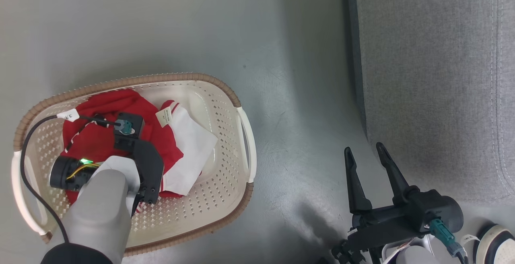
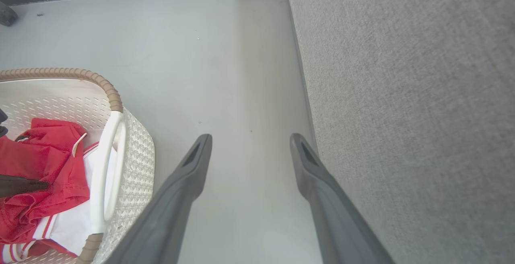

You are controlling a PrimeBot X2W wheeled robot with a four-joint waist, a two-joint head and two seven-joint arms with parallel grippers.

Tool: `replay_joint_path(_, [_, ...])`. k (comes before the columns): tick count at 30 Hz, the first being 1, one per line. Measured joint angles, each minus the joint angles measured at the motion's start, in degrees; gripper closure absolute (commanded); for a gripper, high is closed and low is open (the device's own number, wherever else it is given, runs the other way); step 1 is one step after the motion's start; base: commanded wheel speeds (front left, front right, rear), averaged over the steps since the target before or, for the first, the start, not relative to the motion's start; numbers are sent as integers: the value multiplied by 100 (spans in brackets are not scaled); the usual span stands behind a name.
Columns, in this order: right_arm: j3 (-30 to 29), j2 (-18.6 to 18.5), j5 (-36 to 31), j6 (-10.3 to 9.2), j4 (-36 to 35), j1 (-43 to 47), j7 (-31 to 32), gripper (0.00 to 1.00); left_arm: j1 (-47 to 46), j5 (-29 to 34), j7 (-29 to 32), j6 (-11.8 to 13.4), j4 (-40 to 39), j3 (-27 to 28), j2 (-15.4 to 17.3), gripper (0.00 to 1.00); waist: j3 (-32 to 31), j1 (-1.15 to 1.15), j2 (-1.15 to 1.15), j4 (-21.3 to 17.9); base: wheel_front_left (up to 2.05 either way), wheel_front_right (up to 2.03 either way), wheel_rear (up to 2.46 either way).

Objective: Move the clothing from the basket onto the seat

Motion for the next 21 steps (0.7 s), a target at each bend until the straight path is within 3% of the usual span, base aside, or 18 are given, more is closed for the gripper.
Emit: replay_joint_path(21, [-23,-2,121,-8,425,-358,0,0,514,-147,-825,-24,198,135,-23,100,-1003,0,0,196,0,0,0])
